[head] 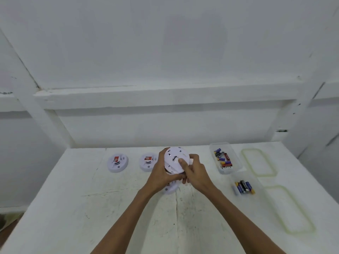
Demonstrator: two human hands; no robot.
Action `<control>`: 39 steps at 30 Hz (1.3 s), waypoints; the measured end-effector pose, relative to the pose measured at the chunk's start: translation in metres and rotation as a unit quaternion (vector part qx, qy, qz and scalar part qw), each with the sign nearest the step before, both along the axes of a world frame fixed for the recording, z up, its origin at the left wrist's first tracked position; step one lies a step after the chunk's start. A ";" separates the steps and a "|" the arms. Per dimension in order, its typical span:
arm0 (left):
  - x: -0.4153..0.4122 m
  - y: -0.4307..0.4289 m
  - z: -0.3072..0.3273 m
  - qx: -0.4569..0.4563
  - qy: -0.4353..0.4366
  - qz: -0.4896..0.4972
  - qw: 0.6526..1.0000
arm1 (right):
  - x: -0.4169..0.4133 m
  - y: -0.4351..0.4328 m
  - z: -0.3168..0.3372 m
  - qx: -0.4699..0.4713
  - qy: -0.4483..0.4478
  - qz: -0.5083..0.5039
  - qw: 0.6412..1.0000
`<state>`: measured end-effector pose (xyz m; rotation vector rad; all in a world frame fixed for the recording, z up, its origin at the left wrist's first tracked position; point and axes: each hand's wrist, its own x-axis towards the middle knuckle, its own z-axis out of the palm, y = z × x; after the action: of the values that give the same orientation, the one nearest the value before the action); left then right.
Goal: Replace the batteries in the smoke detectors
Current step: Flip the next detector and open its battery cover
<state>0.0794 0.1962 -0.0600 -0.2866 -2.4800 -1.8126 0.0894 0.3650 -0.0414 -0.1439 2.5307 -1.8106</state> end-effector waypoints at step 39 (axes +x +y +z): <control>0.002 0.038 -0.016 -0.022 -0.010 -0.101 0.995 | 0.010 0.054 -0.027 0.045 0.076 -0.028 0.996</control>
<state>0.0813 0.2338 -0.0756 -0.5424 -2.5926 -1.8393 0.0993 0.4188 -0.0688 -0.2196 2.7418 -1.7643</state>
